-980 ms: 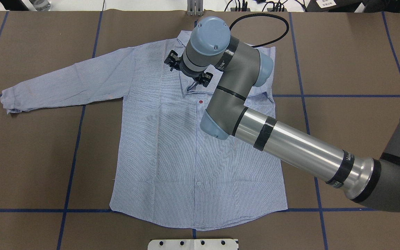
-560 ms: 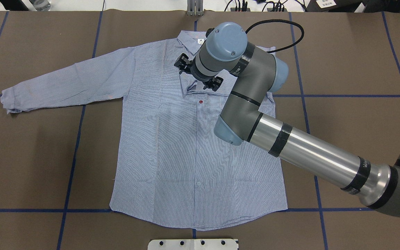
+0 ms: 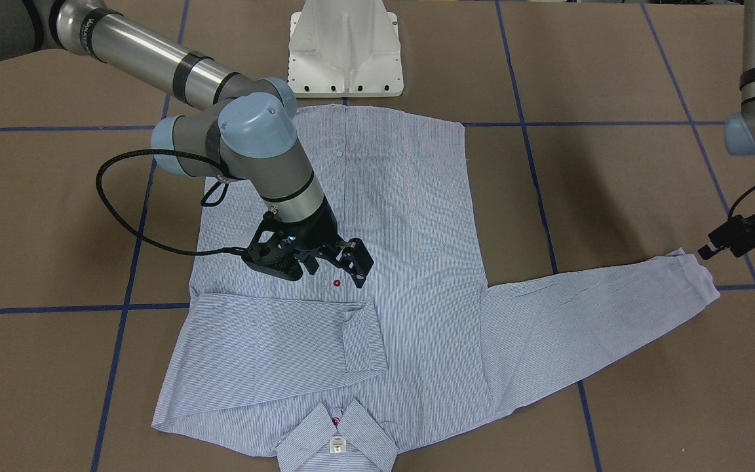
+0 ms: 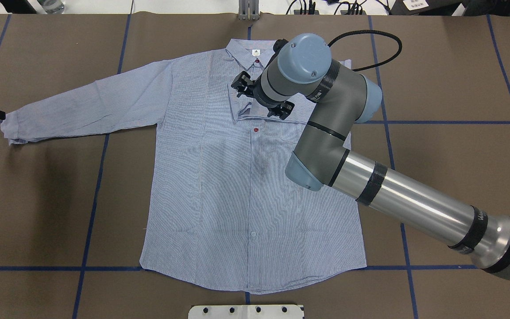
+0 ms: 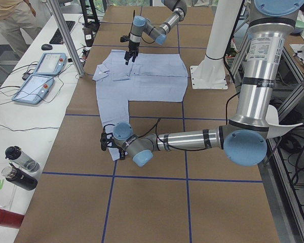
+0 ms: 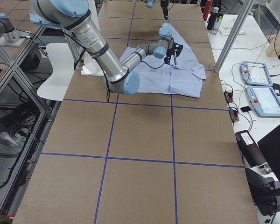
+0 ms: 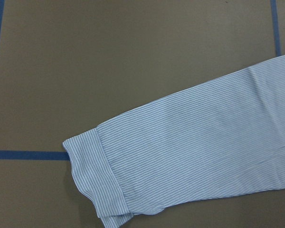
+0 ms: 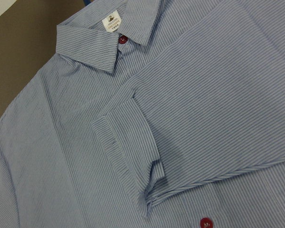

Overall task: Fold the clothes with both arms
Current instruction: 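Release the cuff near the collar while the left gripper grasps the other cuff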

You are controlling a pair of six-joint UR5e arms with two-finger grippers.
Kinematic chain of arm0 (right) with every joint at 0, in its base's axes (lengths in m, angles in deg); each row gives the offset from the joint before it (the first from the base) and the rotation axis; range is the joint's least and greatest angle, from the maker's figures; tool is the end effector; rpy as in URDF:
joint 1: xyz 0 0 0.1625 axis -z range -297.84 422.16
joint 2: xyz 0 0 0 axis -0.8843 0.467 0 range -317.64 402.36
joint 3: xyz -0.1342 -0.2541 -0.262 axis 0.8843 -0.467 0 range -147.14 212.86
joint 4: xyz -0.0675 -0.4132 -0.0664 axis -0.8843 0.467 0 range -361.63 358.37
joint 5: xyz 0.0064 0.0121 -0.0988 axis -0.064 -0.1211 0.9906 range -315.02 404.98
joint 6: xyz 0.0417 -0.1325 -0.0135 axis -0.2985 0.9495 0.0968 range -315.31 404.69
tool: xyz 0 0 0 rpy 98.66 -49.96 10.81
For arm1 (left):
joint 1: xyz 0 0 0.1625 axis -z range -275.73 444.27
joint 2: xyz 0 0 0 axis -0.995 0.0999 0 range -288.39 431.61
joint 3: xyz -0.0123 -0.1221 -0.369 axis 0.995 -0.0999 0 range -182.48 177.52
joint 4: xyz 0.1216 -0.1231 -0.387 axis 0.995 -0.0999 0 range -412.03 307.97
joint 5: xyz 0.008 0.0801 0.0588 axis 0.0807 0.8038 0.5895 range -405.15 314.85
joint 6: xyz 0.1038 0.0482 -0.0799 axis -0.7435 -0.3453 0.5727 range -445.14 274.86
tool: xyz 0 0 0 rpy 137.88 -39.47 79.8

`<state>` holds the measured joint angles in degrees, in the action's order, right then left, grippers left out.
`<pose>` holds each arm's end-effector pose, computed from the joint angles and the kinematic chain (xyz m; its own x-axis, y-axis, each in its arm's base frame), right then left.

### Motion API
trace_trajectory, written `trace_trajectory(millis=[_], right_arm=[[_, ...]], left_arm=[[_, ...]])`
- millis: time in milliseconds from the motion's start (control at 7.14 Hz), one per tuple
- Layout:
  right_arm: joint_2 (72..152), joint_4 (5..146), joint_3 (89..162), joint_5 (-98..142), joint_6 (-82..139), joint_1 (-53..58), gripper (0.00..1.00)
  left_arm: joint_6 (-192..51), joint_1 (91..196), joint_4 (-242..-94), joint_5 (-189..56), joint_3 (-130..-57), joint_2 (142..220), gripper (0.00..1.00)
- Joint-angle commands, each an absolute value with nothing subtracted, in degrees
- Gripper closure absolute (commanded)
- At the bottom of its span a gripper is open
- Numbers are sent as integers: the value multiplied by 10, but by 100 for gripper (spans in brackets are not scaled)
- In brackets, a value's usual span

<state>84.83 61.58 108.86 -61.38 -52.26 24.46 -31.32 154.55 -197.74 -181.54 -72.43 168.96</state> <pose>-0.5660 -0.5563 0.1825 0.3413 0.4106 0.8455 -0.4378 0.8654 -0.2436 0.1658 -0.5577 0.6390 0.4840 -0.1437 -0.8632 0.2438 0.9695 -0.0247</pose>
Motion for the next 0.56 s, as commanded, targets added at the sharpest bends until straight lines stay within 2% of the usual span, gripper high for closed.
trace_trajectory(millis=[0, 420], right_arm=[[856, 616, 1093, -613, -523, 245, 1], [863, 614, 1100, -613, -523, 245, 1]], left_arm=[[-288, 1539, -1993, -1814, -696, 1705, 19], [-288, 1519, -2002, -1810, -657, 1722, 28]])
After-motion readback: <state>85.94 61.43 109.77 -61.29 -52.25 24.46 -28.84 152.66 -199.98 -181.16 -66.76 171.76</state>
